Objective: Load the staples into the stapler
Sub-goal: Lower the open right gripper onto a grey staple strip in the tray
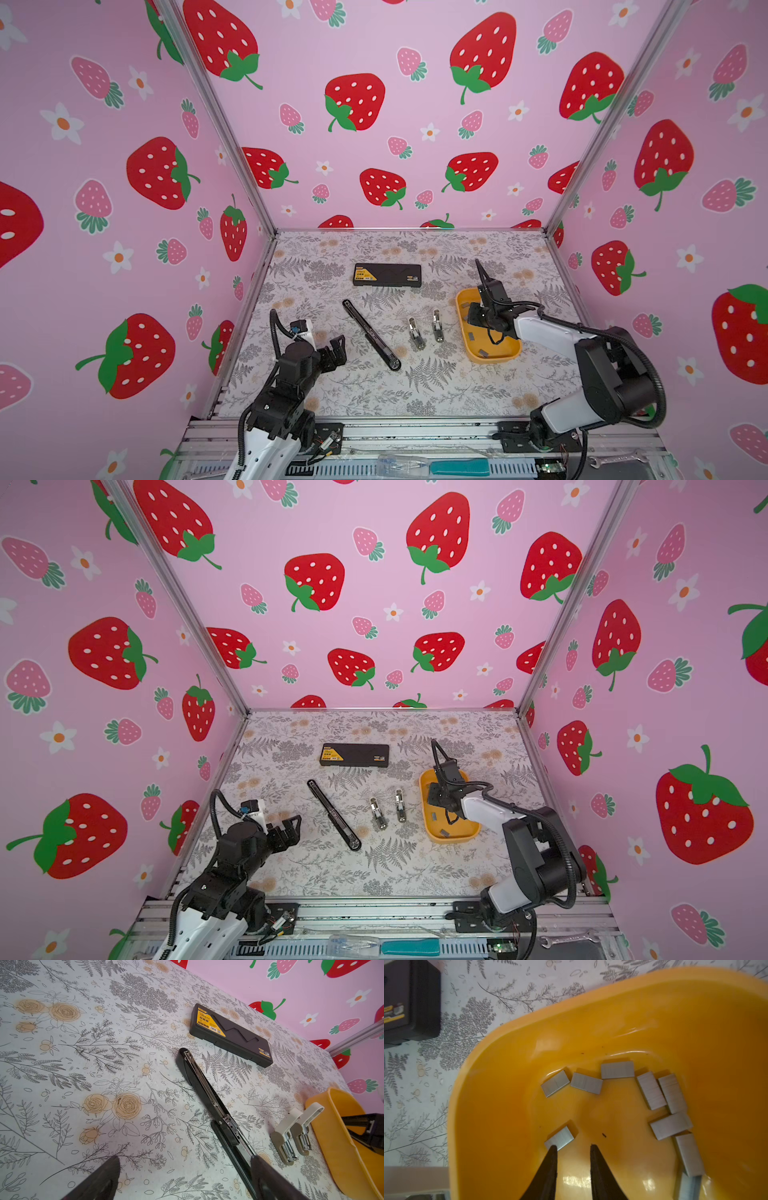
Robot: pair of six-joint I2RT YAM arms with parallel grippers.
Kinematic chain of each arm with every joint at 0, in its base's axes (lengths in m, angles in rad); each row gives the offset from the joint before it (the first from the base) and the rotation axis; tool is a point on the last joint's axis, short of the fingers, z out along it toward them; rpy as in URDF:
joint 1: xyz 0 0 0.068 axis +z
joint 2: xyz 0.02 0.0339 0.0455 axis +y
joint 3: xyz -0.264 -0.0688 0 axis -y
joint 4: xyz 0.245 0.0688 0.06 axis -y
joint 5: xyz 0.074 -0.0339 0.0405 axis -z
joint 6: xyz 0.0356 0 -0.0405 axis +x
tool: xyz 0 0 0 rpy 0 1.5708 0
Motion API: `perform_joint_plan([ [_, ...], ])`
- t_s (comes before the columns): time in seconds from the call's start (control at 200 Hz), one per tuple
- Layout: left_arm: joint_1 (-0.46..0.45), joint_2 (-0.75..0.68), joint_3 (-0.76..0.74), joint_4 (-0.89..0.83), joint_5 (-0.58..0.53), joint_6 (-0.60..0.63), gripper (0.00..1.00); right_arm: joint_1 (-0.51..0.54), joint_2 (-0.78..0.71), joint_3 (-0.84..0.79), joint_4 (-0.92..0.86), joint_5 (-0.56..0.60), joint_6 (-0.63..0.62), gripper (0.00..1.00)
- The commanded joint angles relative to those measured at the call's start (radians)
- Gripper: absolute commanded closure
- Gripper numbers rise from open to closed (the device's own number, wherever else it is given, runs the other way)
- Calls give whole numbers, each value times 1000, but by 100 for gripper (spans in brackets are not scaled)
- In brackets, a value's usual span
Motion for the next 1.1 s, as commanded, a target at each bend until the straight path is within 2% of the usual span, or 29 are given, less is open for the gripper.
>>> perform_joint_plan([
  [0.0, 5, -18, -5, -7, -22, 6, 1, -7, 24, 43, 12, -33, 6, 69],
  [0.215, 4, -29, -7, -12, -24, 4, 1, -7, 70, 60, 2, -11, -5, 64],
  [0.575, 5, -29, -7, -12, -24, 4, 1, 6, 100, 59, -35, 38, -5, 63],
  [0.965, 5, -17, -7, -2, -24, 6, 1, 36, 49, 23, -116, 134, -14, 61],
  [1.091, 4, -20, -7, -3, -24, 6, 1, 37, 34, 10, -97, 120, -13, 61],
])
